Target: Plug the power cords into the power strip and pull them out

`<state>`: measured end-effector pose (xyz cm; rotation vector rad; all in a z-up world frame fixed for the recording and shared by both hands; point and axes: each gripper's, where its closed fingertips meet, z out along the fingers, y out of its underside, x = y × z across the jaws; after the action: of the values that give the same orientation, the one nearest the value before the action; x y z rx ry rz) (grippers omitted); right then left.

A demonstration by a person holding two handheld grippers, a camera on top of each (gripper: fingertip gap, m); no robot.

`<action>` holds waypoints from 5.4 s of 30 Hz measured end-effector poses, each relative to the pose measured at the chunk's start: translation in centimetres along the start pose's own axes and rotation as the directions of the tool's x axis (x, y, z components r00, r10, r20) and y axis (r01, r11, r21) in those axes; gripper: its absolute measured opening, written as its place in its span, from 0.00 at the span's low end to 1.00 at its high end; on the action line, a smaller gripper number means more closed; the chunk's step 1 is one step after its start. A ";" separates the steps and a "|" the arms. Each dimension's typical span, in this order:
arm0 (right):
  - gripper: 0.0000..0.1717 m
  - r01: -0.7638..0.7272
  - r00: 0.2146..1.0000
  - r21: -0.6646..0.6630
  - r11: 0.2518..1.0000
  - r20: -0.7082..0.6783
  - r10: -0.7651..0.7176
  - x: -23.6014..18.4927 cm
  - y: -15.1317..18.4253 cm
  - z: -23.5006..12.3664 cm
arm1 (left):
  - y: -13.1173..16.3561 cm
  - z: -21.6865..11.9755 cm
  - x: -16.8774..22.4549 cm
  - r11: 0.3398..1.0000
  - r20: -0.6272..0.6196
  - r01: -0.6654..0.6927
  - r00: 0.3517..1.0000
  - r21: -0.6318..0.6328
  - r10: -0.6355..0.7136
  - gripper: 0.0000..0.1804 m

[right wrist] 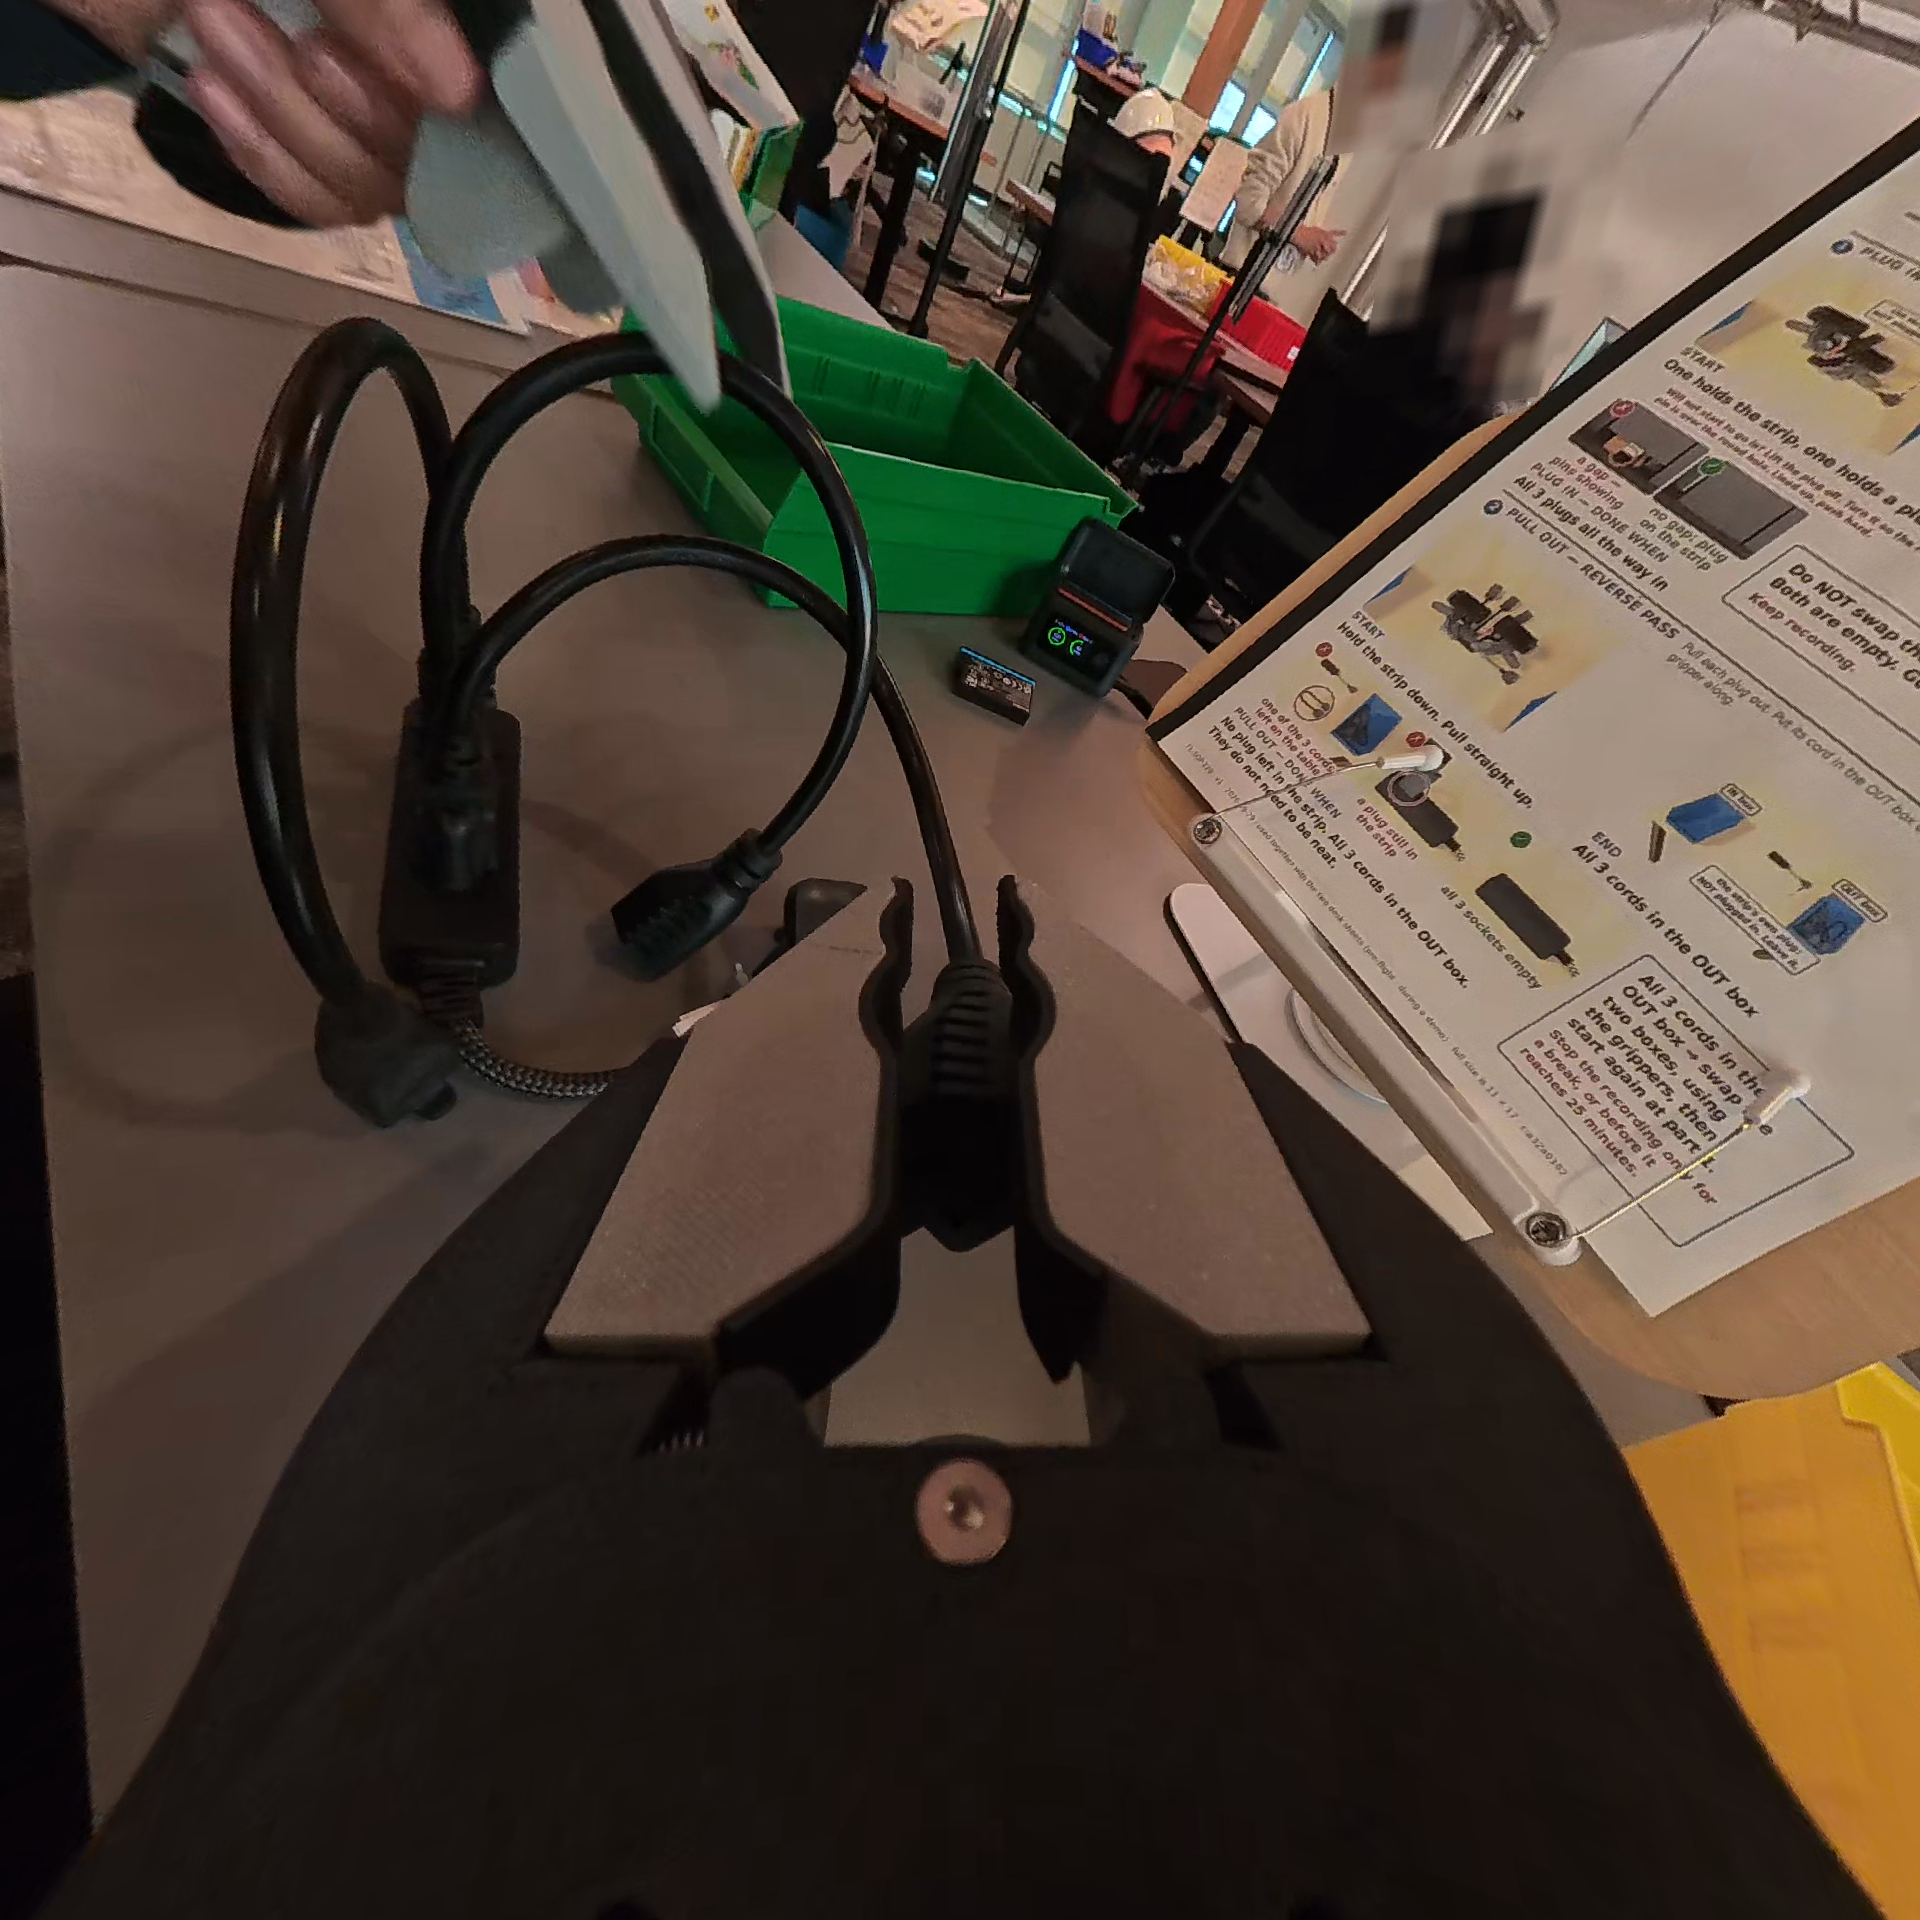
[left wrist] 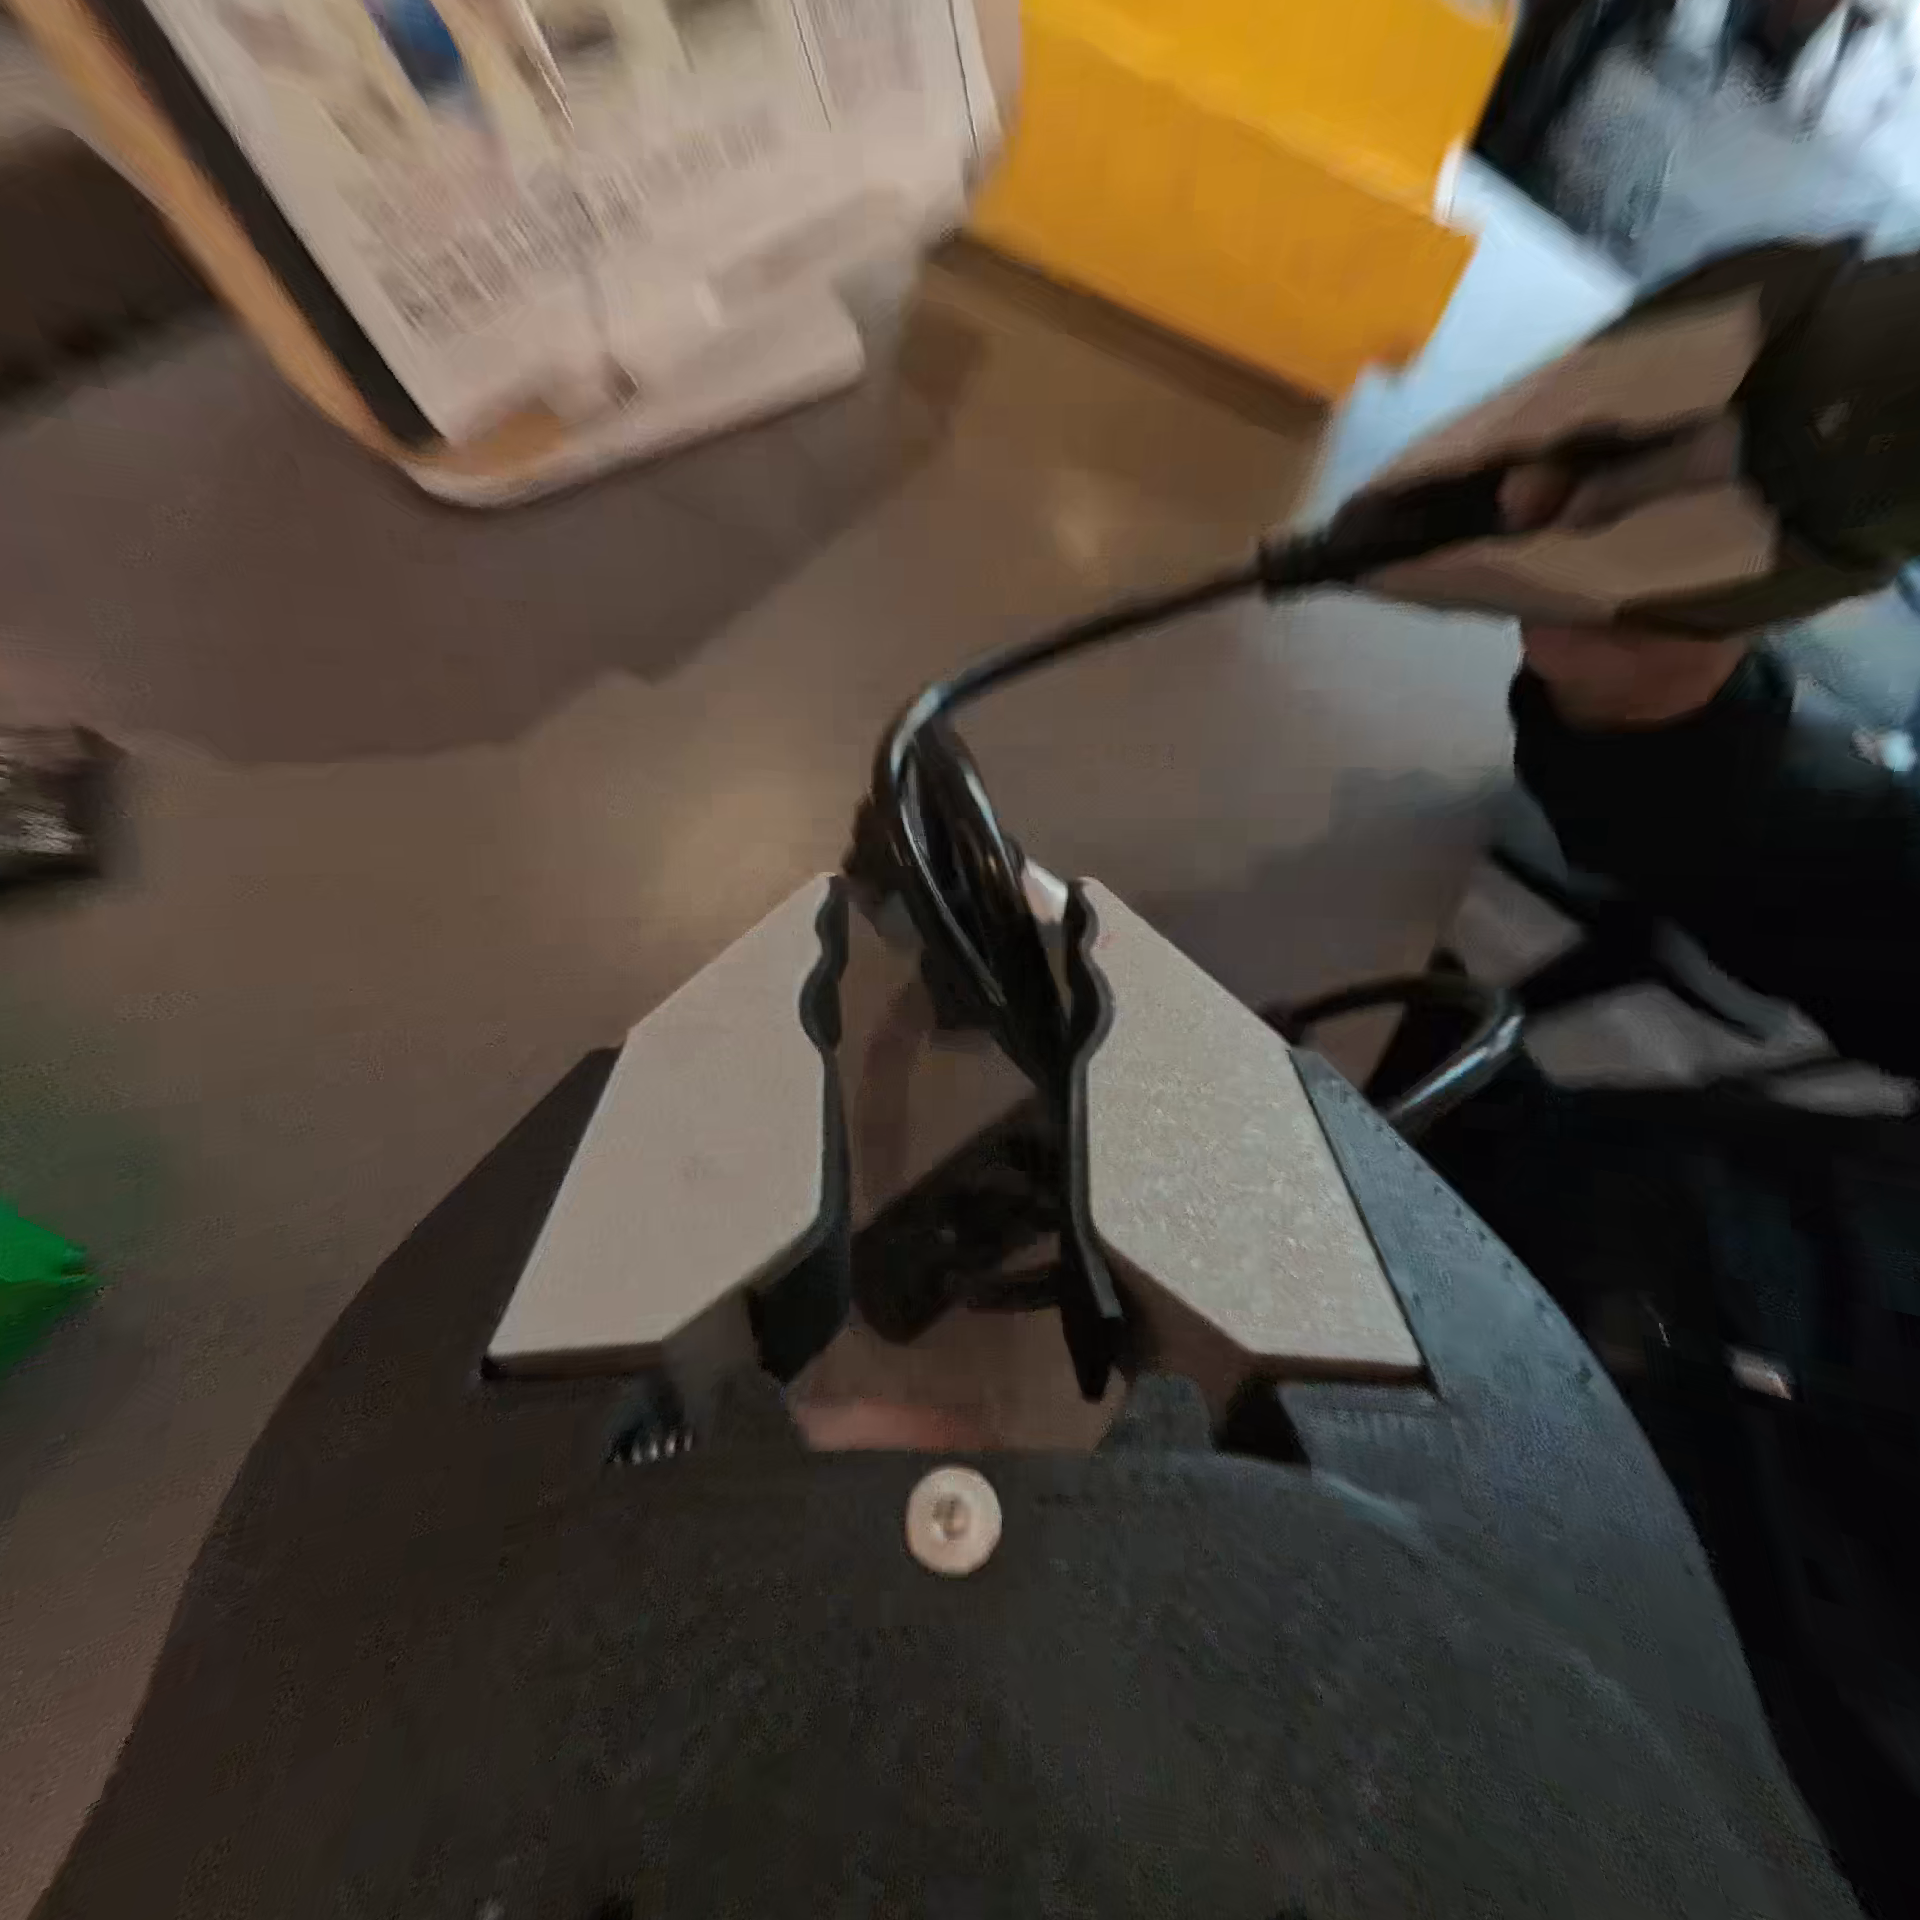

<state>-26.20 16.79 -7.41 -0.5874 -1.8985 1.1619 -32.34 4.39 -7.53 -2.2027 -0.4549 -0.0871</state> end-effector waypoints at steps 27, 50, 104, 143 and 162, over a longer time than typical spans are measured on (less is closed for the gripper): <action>0.21 -0.479 0.526 -0.081 0.874 0.770 0.360 -13.2 -4.0 -0.4 | 1.5 3.6 -0.4 0.987 0.193 -0.158 0.968 -0.016 0.158 0.07; 0.01 -0.441 0.583 0.033 0.897 0.771 0.258 -11.3 -6.2 -0.3 | 3.7 -6.8 2.1 0.754 -0.100 0.000 0.991 0.657 0.087 0.20; 0.11 -0.439 0.123 -0.235 0.867 0.940 0.317 -10.6 -4.8 -4.9 | 7.9 14.2 8.1 0.895 0.173 -0.438 0.891 0.079 0.421 0.20; 0.05 -0.453 0.397 0.122 0.883 0.915 0.077 -11.5 -3.7 -4.3 | 10.4 10.7 6.3 0.948 0.261 -0.301 0.911 -0.101 0.318 0.14; 0.05 -0.487 0.374 0.118 0.865 0.923 0.085 -11.1 -3.6 -4.2 | 10.9 9.6 6.0 0.915 0.251 -0.323 0.890 -0.241 0.380 0.12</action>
<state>-16.40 9.19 -7.62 0.0003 -2.3491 2.4000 -23.82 7.40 -20.37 -2.4668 -0.2017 0.4159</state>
